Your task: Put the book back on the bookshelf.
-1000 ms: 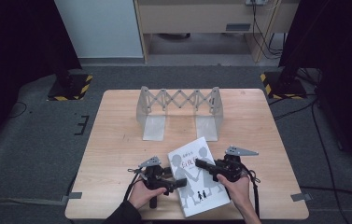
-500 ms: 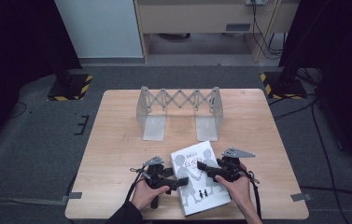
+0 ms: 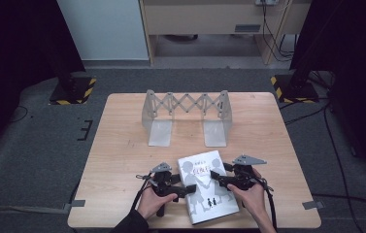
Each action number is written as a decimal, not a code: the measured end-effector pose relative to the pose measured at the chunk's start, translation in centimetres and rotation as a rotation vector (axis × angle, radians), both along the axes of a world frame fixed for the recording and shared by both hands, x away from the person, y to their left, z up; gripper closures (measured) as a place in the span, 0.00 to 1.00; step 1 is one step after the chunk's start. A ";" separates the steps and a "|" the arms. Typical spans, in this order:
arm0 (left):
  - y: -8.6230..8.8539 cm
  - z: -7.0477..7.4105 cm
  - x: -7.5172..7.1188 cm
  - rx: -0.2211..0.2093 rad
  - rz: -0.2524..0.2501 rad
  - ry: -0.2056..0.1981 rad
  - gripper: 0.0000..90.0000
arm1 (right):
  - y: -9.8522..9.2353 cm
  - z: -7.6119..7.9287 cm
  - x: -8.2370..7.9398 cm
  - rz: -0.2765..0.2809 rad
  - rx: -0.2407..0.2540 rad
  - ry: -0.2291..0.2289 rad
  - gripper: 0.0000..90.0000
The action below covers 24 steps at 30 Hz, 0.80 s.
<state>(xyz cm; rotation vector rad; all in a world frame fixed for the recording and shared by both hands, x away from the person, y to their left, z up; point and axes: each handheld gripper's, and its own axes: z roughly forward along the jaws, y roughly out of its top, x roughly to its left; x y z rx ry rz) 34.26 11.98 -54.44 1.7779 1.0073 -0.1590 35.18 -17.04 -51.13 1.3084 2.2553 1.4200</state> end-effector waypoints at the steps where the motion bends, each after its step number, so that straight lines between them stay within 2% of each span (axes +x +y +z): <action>1: 0.0 0.0 0.0 -0.002 0.002 0.001 0.06 | -0.3 -0.2 0.0 -0.002 -0.010 -0.015 0.39; 7: 0.0 0.0 0.0 -0.002 0.003 0.000 0.06 | -1.2 -1.2 0.2 -0.024 0.079 0.032 0.35; 9: 0.0 0.0 0.0 0.000 0.003 0.000 0.06 | -1.2 -1.4 0.2 -0.028 0.086 0.032 0.35; 15: -0.1 0.0 0.1 -0.001 0.004 0.001 0.06 | -1.0 -1.9 0.7 -0.031 0.144 0.075 0.35; 20: -0.1 0.1 0.3 0.000 0.011 0.009 0.08 | -0.6 -2.2 0.8 -0.018 0.176 0.082 0.39; 24: 0.1 0.1 0.4 -0.009 0.014 0.026 0.11 | -0.5 -2.0 0.8 -0.026 0.176 0.099 0.39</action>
